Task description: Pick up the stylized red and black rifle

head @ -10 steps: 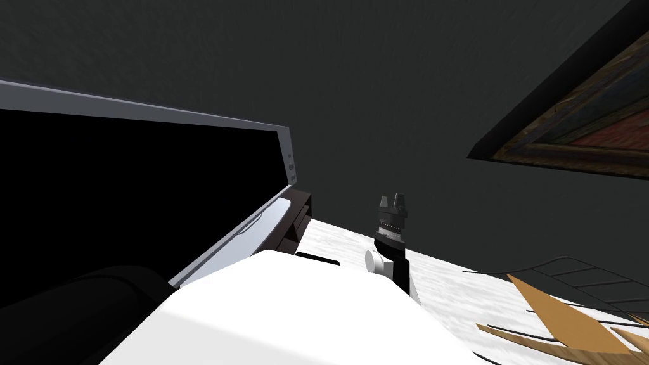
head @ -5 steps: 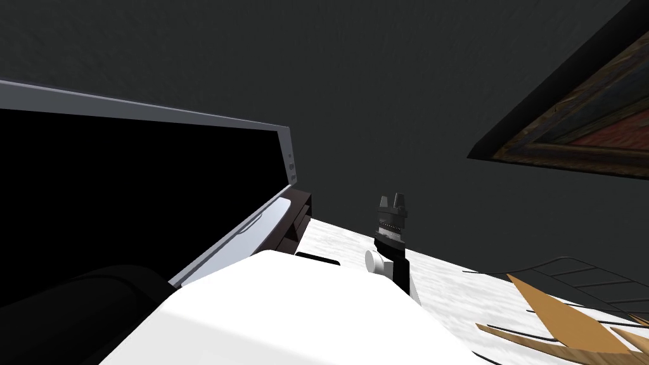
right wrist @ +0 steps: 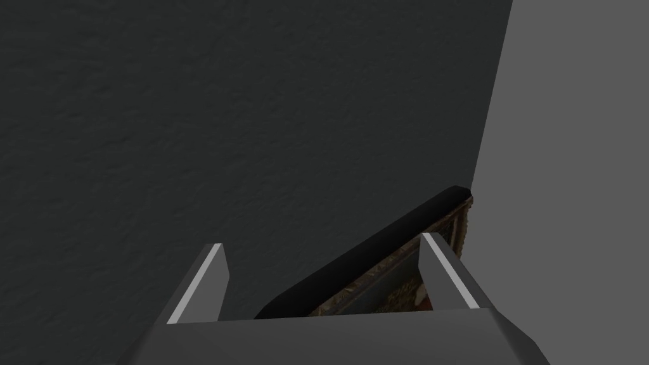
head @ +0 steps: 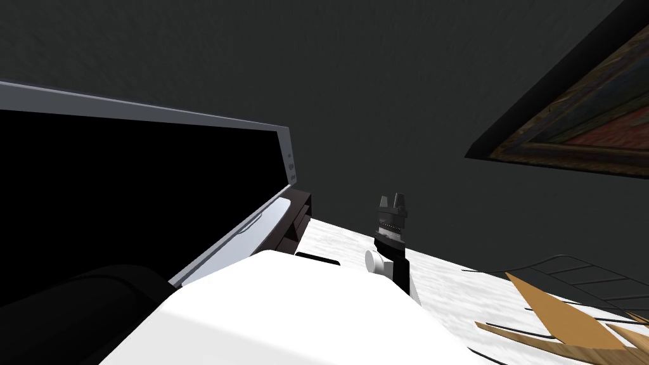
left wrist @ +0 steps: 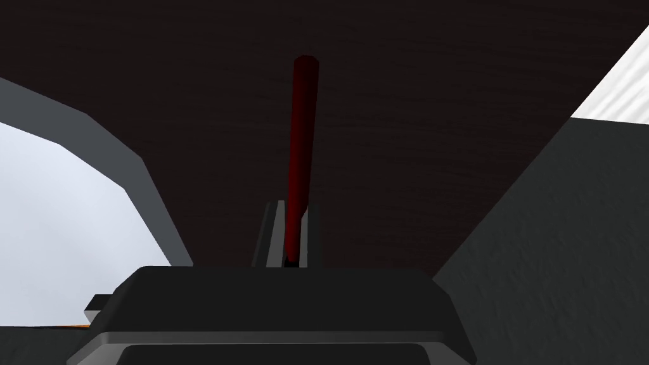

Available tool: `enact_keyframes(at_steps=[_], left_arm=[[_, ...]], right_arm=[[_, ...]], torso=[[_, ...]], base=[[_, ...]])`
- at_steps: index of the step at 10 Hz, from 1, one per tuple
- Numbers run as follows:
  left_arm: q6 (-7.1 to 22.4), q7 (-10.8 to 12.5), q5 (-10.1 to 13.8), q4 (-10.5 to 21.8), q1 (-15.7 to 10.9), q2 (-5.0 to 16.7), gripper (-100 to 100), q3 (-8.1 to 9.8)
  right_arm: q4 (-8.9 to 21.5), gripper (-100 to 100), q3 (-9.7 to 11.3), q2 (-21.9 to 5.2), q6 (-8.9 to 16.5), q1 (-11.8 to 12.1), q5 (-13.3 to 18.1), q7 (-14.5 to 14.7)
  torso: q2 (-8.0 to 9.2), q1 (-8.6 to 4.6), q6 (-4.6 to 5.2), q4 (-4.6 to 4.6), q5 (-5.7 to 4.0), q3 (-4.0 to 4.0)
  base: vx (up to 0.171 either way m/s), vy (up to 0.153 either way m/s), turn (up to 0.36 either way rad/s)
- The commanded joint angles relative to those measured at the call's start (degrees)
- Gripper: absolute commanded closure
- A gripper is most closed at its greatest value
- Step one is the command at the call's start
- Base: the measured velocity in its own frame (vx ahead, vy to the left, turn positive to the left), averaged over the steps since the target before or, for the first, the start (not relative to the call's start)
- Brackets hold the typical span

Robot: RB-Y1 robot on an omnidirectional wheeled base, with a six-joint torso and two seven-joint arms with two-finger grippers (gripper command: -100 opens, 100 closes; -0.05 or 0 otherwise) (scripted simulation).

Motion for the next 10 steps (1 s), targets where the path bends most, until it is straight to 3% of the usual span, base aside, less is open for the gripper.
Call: enact_keyframes(at_steps=[1, 3, 4, 5, 8, 9, 10], left_arm=[[0.0, 0.0, 0.0, 0.0, 0.0, 0.0, 100, 0.00], [0.0, -0.1, -0.1, 0.0, 0.0, 0.0, 100, -0.04], [0.0, -0.1, -0.1, 0.0, 0.0, 0.0, 0, -0.05], [-0.3, 0.5, 1.0, -1.0, 0.8, 1.9, 100, -0.52], [-0.5, 1.2, 2.4, -3.2, 2.2, 5.2, 100, -0.86], [-0.5, 1.1, 2.3, -2.6, 1.7, 4.5, 100, -1.00], [-0.7, 1.2, 2.4, -2.5, 1.7, 4.7, 0, -1.11]], right_arm=[[0.0, 0, 0.0, 0.0, 0.0, 0.0, 0.0, 0.0], [0.0, 0, 0.0, 0.0, 0.0, 0.0, 0.0, 0.0], [0.0, 0, 0.0, 0.0, 0.0, 0.0, 0.0, 0.0], [0.0, 0, 0.0, 0.0, 0.0, 0.0, 0.0, 0.0], [0.0, 0, 0.0, 0.0, 0.0, 0.0, 0.0, 0.0], [0.0, 0, 0.0, 0.0, 0.0, 0.0, 0.0, 0.0], [0.0, 0, 0.0, 0.0, 0.0, 0.0, 0.0, 0.0]], torso=[[0.00, 0.00, 0.00, 0.00, 0.00, 0.00], [0.05, 0.06, -0.02, 0.05, 0.03, 0.05], [0.06, 0.06, -0.03, 0.05, 0.03, 0.05], [0.06, 0.06, -0.03, 0.05, 0.03, 0.05], [-0.03, 0.07, 0.03, 0.02, -0.01, 0.00], [-0.05, 0.06, 0.06, 0.01, -0.02, -0.02], [-0.02, 0.04, 0.04, 0.01, 0.01, 0.00]], base=[[0.000, 0.000, 0.000], [0.000, 0.000, 0.000], [0.000, 0.000, 0.000], [0.009, 0.003, 0.016], [0.017, 0.008, -0.002], [0.007, 0.003, -0.004], [0.000, 0.000, 0.000]])
